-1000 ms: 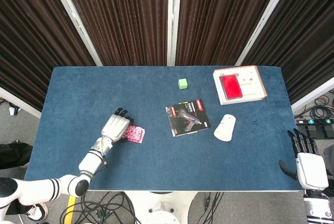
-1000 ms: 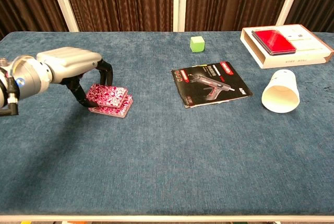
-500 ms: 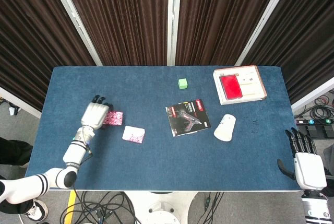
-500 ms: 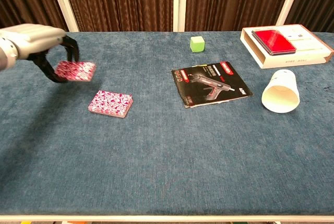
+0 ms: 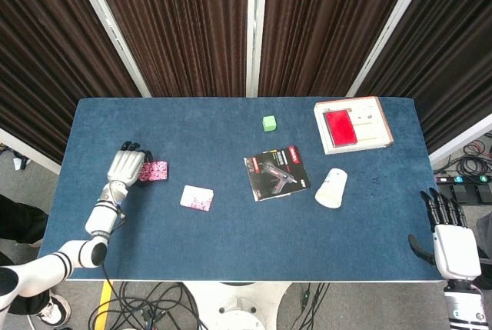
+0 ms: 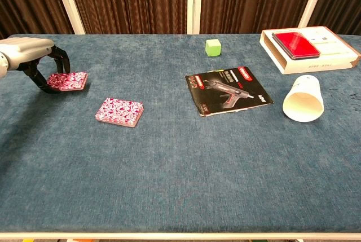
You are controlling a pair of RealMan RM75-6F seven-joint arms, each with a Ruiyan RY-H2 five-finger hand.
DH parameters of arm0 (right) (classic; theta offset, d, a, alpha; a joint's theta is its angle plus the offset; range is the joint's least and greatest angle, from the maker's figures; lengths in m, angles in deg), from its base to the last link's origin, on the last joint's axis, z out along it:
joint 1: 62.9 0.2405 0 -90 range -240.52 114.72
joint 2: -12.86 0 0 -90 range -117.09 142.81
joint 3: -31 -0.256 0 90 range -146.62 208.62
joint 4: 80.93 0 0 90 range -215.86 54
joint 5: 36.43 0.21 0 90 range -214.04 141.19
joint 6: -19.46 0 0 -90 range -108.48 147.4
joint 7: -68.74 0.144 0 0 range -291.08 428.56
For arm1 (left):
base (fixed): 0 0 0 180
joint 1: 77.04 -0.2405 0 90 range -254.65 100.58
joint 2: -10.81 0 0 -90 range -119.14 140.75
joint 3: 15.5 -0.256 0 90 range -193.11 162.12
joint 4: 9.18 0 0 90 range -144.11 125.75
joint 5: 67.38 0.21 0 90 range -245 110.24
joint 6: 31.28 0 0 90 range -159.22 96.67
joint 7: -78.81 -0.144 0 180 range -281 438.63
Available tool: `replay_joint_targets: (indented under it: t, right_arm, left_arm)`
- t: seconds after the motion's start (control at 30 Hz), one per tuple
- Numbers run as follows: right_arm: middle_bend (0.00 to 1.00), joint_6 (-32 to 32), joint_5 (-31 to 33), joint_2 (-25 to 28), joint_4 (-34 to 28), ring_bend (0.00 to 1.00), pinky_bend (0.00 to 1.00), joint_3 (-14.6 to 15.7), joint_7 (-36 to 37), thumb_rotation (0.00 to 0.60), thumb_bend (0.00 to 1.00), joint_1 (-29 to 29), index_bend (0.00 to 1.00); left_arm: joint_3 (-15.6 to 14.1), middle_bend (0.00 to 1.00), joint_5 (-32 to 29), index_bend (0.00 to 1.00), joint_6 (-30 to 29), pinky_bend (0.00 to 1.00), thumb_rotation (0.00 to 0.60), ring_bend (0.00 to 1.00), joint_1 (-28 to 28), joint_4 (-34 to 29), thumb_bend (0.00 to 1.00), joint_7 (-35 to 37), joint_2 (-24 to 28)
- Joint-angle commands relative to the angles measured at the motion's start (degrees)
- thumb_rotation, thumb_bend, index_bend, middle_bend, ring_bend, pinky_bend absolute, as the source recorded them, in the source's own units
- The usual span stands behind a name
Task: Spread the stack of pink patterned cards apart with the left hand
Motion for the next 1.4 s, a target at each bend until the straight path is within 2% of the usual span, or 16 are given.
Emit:
replay_joint_targets:
  t: [0.03, 0.13, 0.3, 0.4, 0.5, 0.6, 0.73, 1.1, 1.4]
  right_arm:
    - [0.00, 0.02, 0.06, -0.07, 0.13, 0.00, 0.00, -0.01, 0.09, 0.600, 0.23, -0.01, 0.00]
    - [0.00, 0.18, 0.09, -0.12, 0.20, 0.00, 0.00, 0.00, 0.10, 0.600, 0.23, 0.06, 0.00]
    - [0.00, 0.07, 0.01, -0.10, 0.18, 0.00, 0.00, -0.01, 0.17, 0.600, 0.23, 0.04, 0.00]
    - [0.00, 0.00, 0.09, -0.11, 0.21, 0.00, 0.00, -0.05, 0.20, 0.600, 0.23, 0.00, 0.00]
    - [0.00, 0.23, 0.22, -0.19, 0.32, 0.00, 0.00, -0.05, 0.25, 0.600, 0.23, 0.08, 0.00]
    - [0.00, 0.60, 0.25, -0.39, 0.49, 0.00, 0.00, 0.05, 0.26, 0.600, 0.23, 0.21, 0.00]
    - [0.00, 0.62, 0.20, -0.48, 0.66, 0.00, 0.00, 0.07, 0.35, 0.600, 0.23, 0.24, 0.00]
    - [0.00, 1.10, 0.76, -0.63, 1.84, 0.00, 0.00, -0.02, 1.72, 0.600, 0.23, 0.28, 0.00]
    - [0.00, 1.17, 0.92, -0.72, 2.75, 0.00, 0.00, -0.06, 2.84, 0.600, 0.23, 0.21, 0.00]
  left_arm:
    - [0.16, 0.25, 2.74, 0.20, 0.05, 0.10, 0.600, 0.09, -0.24, 0.34, 0.11, 3.14, -0.03]
    - [0.12, 0.22, 4.67, 0.15, -0.47, 0.10, 0.600, 0.08, -0.37, 0.15, 0.09, 4.59, 0.34]
    - [0.17, 0.22, 5.79, 0.15, -0.44, 0.10, 0.600, 0.08, -0.61, -1.79, 0.08, 5.31, 1.31]
    - [-0.07, 0.22, 7.72, 0.15, -1.59, 0.10, 0.600, 0.08, -0.84, -5.76, 0.08, 5.53, 2.87]
    - [-0.90, 0.22, 10.01, 0.15, -1.79, 0.10, 0.600, 0.08, -0.82, -12.81, 0.08, 5.05, 5.85]
    - [-2.33, 0.23, 12.95, 0.17, -3.77, 0.10, 0.600, 0.08, -0.72, -18.96, 0.08, 0.99, 7.57]
    - [-2.75, 0.23, 13.10, 0.18, -4.62, 0.10, 0.600, 0.08, -0.40, -23.01, 0.08, -2.67, 7.20]
    - [-2.85, 0.24, 9.48, 0.20, -5.36, 0.10, 0.600, 0.08, 0.92, -20.31, 0.08, -11.26, 1.18]
    - [-2.37, 0.26, 0.97, 0.22, -5.04, 0.10, 0.600, 0.08, 2.24, -20.12, 0.08, -21.13, -1.89]
